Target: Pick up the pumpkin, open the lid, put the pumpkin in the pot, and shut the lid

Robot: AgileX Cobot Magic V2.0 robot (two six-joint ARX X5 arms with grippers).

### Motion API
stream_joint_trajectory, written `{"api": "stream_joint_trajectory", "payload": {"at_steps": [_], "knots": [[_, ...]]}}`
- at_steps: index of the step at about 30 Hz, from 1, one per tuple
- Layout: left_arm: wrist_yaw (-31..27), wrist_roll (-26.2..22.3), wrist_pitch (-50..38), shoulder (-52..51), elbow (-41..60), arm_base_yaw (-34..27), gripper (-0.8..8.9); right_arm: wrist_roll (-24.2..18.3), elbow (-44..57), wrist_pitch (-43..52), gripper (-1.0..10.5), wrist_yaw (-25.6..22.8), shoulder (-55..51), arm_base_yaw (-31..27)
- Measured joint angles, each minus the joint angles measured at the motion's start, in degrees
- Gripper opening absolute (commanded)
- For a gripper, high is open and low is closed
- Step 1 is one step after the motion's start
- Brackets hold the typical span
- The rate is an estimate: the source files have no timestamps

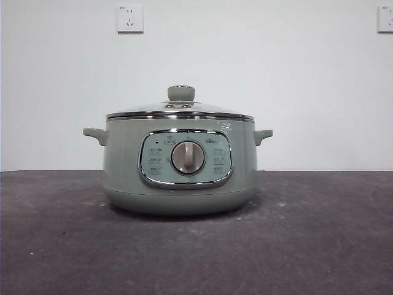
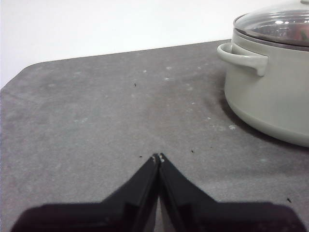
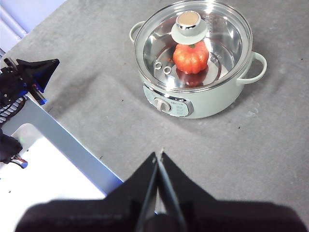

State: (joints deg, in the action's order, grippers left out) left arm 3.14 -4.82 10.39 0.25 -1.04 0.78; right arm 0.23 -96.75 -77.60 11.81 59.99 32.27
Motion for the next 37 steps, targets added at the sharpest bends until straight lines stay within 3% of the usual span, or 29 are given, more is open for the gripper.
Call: {"api": "stream_joint_trajectory", "payload": {"at_steps": [25, 29, 37], "knots": [[0.0, 0.3, 0.0, 0.0, 0.0, 0.0, -0.04, -0.2, 0.0, 0.0, 0.0, 0.0, -0.2, -0.3], [0.0, 0.3, 0.0, 0.0, 0.0, 0.0, -0.04, -1.8, 0.0, 5.0, 0.0, 0.2, -2.3, -4.7], [0.0, 0.3, 0.0, 0.0, 0.0, 0.0, -0.04, -3.7, 7.0, 21.2, 0.0, 5.6, -14.4, -21.8]]}}
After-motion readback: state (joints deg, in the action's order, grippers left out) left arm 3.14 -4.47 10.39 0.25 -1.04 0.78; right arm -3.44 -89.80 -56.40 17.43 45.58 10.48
